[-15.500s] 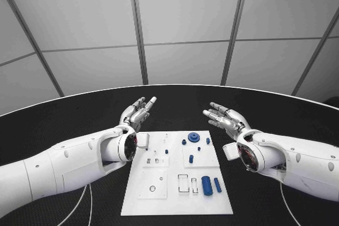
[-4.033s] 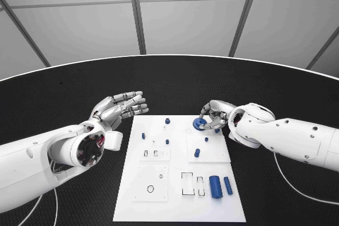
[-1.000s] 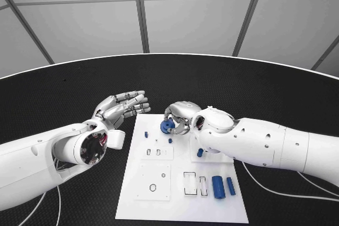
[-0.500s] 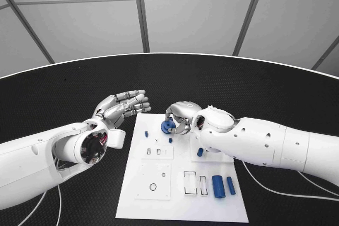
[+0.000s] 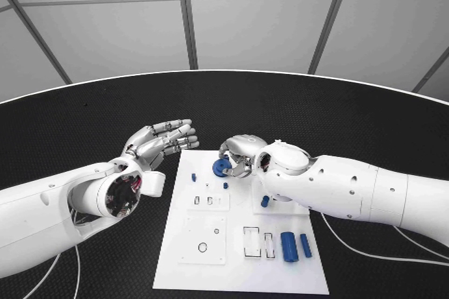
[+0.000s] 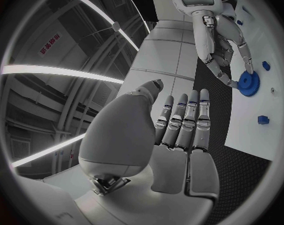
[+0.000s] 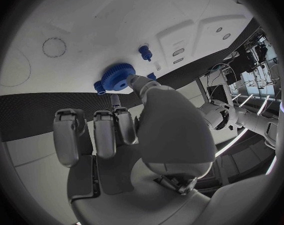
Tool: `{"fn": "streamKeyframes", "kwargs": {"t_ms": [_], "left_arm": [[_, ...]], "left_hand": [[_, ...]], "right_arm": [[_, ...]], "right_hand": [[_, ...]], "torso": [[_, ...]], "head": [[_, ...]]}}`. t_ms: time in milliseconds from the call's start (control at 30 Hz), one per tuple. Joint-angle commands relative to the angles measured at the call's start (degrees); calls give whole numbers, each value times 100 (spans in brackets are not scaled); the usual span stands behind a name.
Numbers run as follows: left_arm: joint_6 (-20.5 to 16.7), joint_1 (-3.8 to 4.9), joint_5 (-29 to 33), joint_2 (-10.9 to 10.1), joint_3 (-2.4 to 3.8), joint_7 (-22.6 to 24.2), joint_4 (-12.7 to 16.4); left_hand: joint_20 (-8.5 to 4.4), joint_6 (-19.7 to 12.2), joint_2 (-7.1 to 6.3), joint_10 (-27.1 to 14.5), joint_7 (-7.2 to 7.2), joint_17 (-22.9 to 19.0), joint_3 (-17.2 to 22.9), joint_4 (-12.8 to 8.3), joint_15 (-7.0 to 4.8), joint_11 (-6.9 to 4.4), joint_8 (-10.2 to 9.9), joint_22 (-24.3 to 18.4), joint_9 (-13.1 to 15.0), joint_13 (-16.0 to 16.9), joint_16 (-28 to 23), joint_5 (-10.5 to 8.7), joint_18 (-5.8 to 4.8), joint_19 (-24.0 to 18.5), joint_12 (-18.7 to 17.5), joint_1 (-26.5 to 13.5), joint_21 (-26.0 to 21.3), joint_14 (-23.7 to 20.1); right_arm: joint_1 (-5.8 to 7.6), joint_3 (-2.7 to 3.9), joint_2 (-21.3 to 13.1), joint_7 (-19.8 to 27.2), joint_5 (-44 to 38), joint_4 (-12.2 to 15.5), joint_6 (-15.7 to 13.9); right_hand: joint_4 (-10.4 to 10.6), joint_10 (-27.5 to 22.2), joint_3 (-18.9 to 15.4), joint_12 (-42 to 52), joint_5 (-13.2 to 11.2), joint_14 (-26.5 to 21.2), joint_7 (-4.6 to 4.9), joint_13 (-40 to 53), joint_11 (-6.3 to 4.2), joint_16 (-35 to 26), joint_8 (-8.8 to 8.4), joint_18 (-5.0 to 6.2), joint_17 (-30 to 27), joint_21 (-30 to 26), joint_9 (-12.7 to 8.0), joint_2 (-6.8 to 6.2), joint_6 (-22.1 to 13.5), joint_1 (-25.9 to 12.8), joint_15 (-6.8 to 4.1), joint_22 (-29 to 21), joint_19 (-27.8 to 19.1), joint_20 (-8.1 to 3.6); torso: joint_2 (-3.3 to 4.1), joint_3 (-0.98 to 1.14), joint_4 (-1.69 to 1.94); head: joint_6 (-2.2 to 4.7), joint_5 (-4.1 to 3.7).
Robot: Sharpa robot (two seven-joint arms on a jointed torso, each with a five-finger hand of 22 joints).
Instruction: Assemble the parts on the task board
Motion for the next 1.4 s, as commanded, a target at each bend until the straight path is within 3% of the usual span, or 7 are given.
{"fn": "streamKeyframes", "kwargs": {"t_ms": [33,533,733,867,1000,1200,1400], "left_arm": [[-1,0,0,-2,0,-1,1],[-11,0,0,-14,0,-8,1],[-13,0,0,-9,0,-8,-1],[-17,0,0,-11,0,-7,-2],[-19,0,0,-14,0,-7,-7],[-15,0,0,-13,0,-8,-13],[-1,-1,0,-10,0,-9,-42]], "left_hand": [[8,-35,-59,-26,458,-5,31,7,-9,7,-32,-5,-5,-4,-36,-26,72,33,-27,8,-30,-31],[8,-58,-64,-33,462,-6,40,3,-7,11,-43,-9,-12,-4,-43,-27,71,33,-29,0,-34,-33],[8,-72,-66,-38,465,-6,43,2,-6,13,-50,-10,-16,-5,-46,-28,71,33,-31,-4,-35,-34],[8,-72,-66,-38,465,-6,43,2,-6,13,-50,-10,-16,-5,-46,-28,71,33,-31,-4,-35,-34],[8,-72,-66,-38,465,-6,43,2,-6,13,-50,-10,-16,-5,-46,-28,71,33,-31,-4,-35,-34],[8,-72,-66,-38,465,-6,43,2,-6,13,-50,-10,-16,-5,-46,-28,71,33,-31,-4,-35,-34],[8,-81,-68,-50,470,-7,54,-1,-3,18,-58,-14,-20,-6,-53,-27,70,34,-34,-12,-37,-37]], "right_arm": [[0,0,-3,7,0,3,50],[0,-1,-77,24,0,57,158],[0,-2,-89,-17,1,23,277],[0,-2,-110,-57,1,13,366],[0,-2,-146,-78,1,29,367],[1,-2,-275,-71,1,145,140],[0,-2,-729,142,140,605,-528]], "right_hand": [[5,-2,-55,-23,-28,542,-1,858,38,37,-14,-68,1266,5,-5,-55,-12,-50,34,1454,575,30],[36,46,-137,33,-6,542,-18,903,27,38,21,-69,1269,9,8,-29,150,-111,28,1458,577,34],[353,76,-425,69,32,552,-30,926,18,56,-46,-79,1317,37,-22,63,207,-508,19,1487,594,27],[589,86,-546,83,354,561,-24,935,26,71,-101,-86,1358,58,-43,173,224,-747,27,1508,607,31],[617,95,-563,94,466,565,-25,943,25,77,-117,-86,1377,59,-50,214,244,-833,28,1510,608,32],[619,104,-565,105,496,566,-25,953,25,79,-123,-86,1381,59,-52,227,249,-858,27,1510,608,32],[541,168,-484,172,589,568,-41,1013,10,83,-107,-86,1393,59,-46,238,363,-767,16,1510,608,24]], "torso": [[0,4,-8],[0,6,-7],[-5,2,-7],[-5,2,-6],[-5,1,-4],[-5,4,-5],[-16,25,-23]], "head": [[-6,5],[-1,5],[2,4],[-2,1],[0,5],[6,3],[27,8]]}}
